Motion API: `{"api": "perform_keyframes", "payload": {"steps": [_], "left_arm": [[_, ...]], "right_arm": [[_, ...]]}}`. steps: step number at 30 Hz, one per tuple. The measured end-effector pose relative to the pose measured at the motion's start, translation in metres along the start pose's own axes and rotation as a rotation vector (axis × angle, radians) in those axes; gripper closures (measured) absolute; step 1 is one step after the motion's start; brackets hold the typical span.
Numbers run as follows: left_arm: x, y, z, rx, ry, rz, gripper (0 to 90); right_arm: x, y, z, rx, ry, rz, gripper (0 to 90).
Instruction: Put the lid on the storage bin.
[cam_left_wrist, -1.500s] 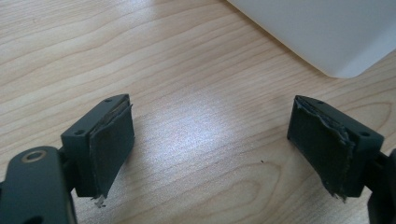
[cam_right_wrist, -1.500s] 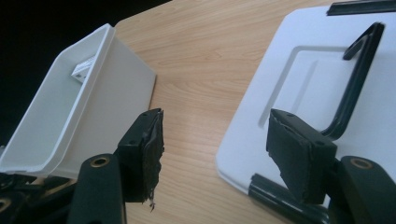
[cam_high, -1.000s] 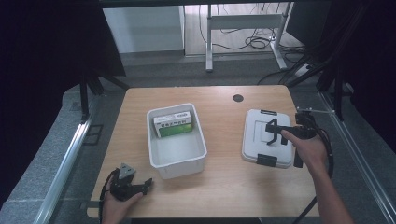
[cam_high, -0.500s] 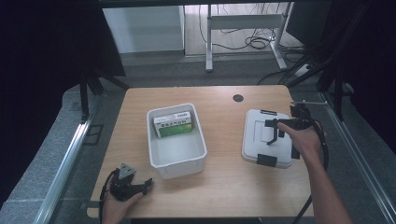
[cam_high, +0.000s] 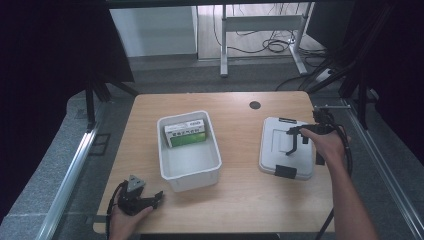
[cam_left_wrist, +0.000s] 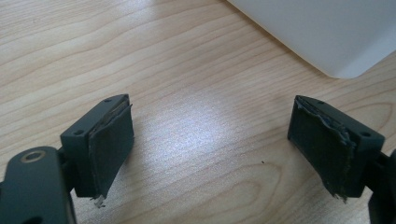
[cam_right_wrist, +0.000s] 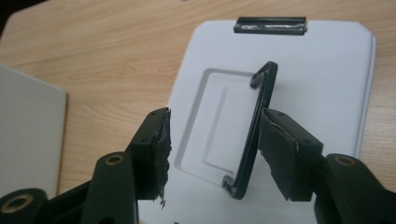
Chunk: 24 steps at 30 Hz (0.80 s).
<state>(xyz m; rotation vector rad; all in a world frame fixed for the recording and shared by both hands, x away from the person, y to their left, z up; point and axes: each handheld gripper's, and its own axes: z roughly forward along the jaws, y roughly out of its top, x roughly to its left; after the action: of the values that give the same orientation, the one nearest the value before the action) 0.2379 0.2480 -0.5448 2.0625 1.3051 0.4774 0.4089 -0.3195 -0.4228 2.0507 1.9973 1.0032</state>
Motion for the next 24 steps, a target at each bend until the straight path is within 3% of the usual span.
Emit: {"api": "perform_keyframes", "payload": {"steps": [6, 7, 10, 15, 24], "left_arm": [[0.0, 0.0, 0.0, 0.0, 0.0, 0.0, 14.3], [0.0, 0.0, 0.0, 0.0, 0.0, 0.0, 14.3], [0.0, 0.0, 0.0, 0.0, 0.0, 0.001, 14.3], [0.0, 0.0, 0.0, 0.001, -0.001, 0.001, 14.3], [0.0, 0.0, 0.0, 0.001, -0.001, 0.001, 14.2]], "right_arm": [[-0.003, 0.003, 0.014, 0.043, -0.027, -0.008, 49.6], [-0.003, 0.004, 0.019, 0.061, -0.049, -0.013, 50.9], [-0.006, 0.003, 0.023, 0.063, -0.054, -0.009, 52.3], [-0.013, 0.002, 0.03, 0.079, -0.058, 0.044, 58.9], [-0.018, 0.004, 0.04, 0.116, -0.069, 0.082, 66.8]]}}
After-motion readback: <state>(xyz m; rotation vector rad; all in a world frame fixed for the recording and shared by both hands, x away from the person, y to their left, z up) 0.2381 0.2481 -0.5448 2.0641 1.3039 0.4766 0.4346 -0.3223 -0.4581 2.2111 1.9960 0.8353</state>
